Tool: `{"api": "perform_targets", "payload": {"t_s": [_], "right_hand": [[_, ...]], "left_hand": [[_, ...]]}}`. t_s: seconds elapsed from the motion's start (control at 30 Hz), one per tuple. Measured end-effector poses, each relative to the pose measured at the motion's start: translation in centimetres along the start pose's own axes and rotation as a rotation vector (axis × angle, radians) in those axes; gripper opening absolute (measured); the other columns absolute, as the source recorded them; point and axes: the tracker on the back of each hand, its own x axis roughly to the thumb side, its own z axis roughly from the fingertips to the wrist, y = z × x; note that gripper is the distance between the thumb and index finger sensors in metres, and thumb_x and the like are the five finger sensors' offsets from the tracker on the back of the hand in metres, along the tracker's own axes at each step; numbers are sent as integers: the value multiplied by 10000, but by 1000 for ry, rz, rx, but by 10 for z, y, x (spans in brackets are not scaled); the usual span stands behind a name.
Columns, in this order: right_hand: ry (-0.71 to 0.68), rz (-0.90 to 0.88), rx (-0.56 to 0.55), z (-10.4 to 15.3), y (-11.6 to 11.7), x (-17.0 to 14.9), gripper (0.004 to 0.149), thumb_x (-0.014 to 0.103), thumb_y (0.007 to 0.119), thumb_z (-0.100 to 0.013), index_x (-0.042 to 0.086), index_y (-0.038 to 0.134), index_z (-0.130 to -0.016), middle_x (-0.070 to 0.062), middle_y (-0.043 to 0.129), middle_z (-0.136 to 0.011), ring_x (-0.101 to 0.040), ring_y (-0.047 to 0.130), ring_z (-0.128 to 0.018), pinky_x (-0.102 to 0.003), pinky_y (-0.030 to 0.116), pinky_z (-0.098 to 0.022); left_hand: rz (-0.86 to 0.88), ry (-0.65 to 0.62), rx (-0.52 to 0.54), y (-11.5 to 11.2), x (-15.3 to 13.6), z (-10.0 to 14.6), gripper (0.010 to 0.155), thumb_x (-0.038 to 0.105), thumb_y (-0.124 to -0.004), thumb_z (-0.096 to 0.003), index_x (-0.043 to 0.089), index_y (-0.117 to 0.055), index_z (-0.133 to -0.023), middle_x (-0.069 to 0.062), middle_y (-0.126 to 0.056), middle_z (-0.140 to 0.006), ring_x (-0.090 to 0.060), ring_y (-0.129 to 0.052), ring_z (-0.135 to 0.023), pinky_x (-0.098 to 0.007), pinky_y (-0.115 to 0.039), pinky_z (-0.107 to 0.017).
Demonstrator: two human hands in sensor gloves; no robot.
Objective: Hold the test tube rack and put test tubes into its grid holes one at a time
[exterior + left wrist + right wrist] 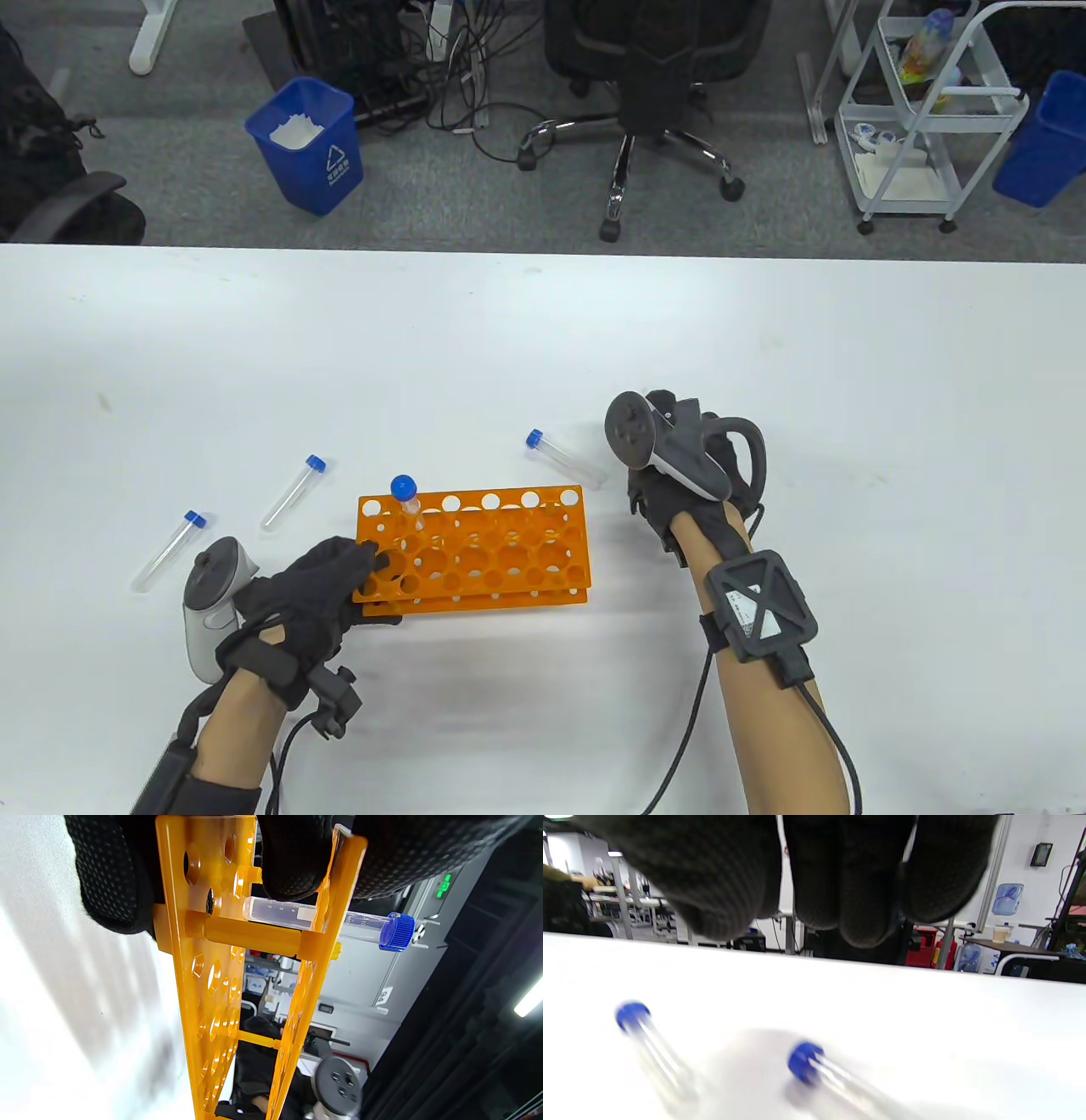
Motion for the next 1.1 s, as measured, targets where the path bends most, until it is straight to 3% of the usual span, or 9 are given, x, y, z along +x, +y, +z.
{"api": "perform_targets", "payload": {"t_s": [0.2,0.5,1.1], "right_hand": [[37,101,100,-19,39,-1,597,341,905,-365,275,732,-933,-131,773,-999,-417,861,-828,-632,757,-580],[78,154,123,-28,61,1,596,350,917,-356,275,743,-921,-112,827,-949,-394,918,-769,-610,790,-548],[107,148,135,-30,61,-1,558,278,918,-357,231,771,-892,-101,923,-803,-346,996,-633,-605,816,-517]], "left_hand": [[0,0,2,1,1,0,439,539,-779,-463,225,-771,-770,-304,-602,-965,-413,-1000,-700,-456,-929,-490],[9,-9,17,5,3,2,439,541,-777,-466,226,-769,-772,-305,-601,-966,-410,-1000,-703,-452,-927,-498],[-2,-11,27,7,2,3,439,542,-775,-468,227,-768,-774,-307,-599,-967,-410,-998,-705,-452,-926,-499]]}}
